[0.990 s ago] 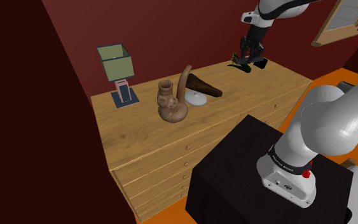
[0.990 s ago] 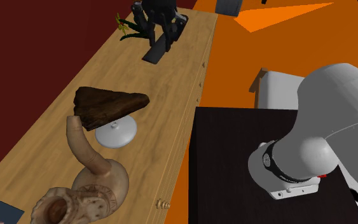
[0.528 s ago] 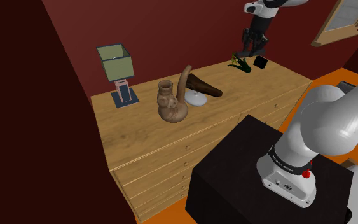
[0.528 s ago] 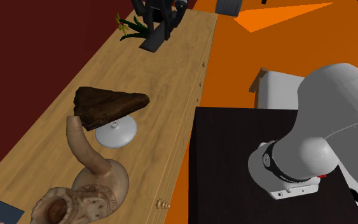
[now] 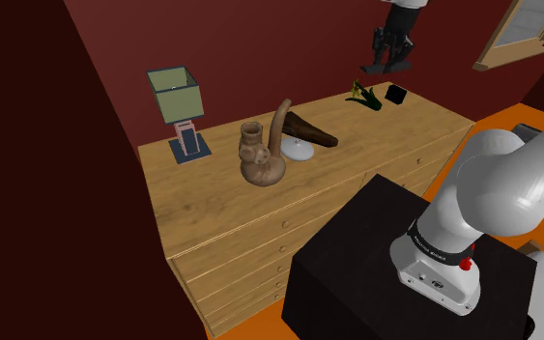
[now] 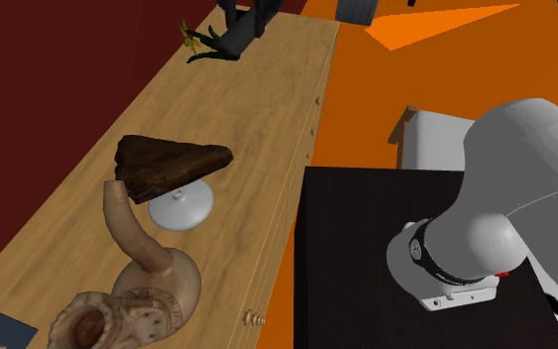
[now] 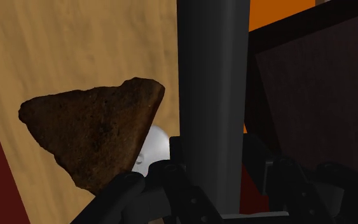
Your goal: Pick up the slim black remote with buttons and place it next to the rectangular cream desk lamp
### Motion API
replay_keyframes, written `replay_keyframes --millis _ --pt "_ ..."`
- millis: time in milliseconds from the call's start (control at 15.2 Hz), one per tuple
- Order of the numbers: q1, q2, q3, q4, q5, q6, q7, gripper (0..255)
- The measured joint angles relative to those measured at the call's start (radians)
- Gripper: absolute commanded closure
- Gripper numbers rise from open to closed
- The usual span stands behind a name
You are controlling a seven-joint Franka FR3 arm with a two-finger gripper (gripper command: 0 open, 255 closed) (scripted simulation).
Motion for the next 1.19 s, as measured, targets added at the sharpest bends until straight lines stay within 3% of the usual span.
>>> replay_keyframes --millis 198,528,1188 --pt "0.007 0.004 0.016 0.024 0.009 -0.024 0.012 255" --pt "0.066 0.083 0.055 0.068 0.064 -0.008 0.081 255" --pt "0.187 0.319 0.116 0.229 0.205 0.024 0.199 255"
